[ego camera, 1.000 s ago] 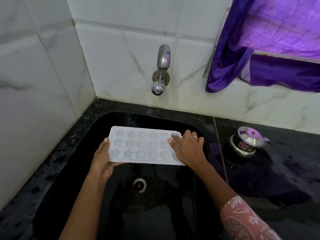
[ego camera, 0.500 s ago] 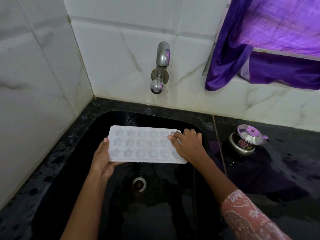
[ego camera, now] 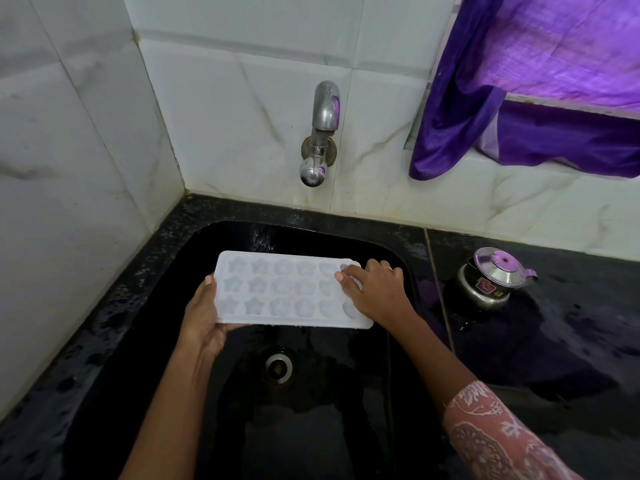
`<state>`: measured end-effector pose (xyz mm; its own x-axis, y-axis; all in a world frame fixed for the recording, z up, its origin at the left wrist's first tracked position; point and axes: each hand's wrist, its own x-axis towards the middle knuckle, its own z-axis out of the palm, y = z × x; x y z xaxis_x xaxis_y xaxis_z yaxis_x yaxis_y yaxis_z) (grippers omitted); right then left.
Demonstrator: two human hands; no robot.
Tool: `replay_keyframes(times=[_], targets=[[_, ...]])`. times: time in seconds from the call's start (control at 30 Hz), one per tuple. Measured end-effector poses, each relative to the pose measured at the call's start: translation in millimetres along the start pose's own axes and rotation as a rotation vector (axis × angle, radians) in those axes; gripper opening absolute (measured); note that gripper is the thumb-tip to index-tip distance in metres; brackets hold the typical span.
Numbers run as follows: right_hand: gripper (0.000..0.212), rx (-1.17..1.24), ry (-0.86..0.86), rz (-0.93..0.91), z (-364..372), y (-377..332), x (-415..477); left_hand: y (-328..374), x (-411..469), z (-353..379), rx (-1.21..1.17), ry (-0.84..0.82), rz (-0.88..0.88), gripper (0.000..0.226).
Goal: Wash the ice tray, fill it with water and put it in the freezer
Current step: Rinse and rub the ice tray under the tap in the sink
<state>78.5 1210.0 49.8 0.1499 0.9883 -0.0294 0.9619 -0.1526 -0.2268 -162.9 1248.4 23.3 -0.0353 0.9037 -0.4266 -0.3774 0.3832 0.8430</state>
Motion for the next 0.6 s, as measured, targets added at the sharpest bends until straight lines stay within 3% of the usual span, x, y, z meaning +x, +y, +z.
replay_keyframes(times=[0.13,0.33,0.47,0.6], targets=[[0.040,0.007,0.002,0.005,2.2,1.3,2.1,0.0,0.9,-1.9,0.004,0.005,-0.003,0.045],[0.042,-0.192,0.051,-0.050,-0.8,-2.7,3.6,-1.0,-1.9,1.3,-0.009,0.024,0.014,0.040],[0.034,-0.099,0.175,-0.141,-6.5,-9.1,0.9,0.0,-2.0,2.4,-0.005,0.025,0.025,0.037],[0.036,-0.021,0.092,-0.148,-11.0,-17.4,-1.8,-1.2,-2.7,3.5,-0.011,0.015,0.030,0.035]])
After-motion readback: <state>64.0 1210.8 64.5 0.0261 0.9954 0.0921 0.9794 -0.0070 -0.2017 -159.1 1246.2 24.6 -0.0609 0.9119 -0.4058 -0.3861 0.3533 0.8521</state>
